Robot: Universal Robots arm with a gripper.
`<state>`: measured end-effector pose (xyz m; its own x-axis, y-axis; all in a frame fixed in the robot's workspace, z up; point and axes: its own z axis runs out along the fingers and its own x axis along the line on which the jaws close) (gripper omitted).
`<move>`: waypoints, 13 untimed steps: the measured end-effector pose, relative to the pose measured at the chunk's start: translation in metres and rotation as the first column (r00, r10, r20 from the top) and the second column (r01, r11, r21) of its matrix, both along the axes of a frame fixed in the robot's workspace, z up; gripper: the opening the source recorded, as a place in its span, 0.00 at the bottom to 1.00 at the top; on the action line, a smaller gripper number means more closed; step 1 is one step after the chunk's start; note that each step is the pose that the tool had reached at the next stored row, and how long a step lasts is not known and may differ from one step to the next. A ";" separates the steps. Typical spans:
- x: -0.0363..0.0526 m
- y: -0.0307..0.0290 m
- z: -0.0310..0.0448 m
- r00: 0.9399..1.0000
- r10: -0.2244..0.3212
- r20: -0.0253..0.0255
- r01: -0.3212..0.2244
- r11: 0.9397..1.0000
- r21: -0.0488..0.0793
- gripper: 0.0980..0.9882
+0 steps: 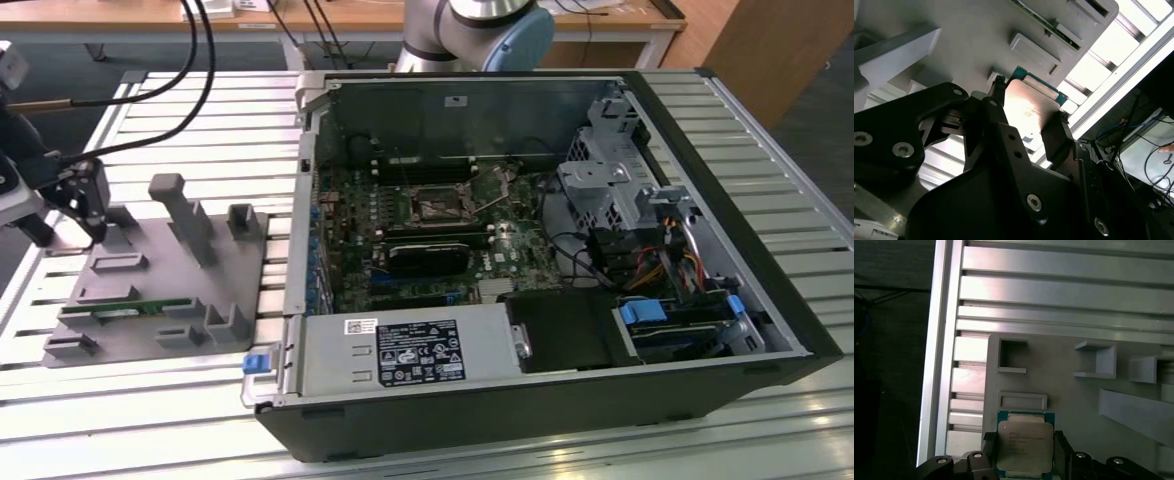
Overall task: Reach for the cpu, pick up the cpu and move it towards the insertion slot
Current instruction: 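Pick up the cpu and move it towards the insertion slot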
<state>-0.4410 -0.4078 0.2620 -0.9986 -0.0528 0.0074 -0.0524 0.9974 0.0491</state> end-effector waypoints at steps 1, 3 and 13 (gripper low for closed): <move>0.0000 0.0000 0.0013 1.000 0.000 0.000 0.000 1.000 0.000 0.50; 0.0000 0.0000 0.0036 1.000 0.000 0.000 0.000 1.000 0.000 0.50; 0.0000 0.0000 0.0132 1.000 0.000 0.000 0.000 1.000 0.000 0.50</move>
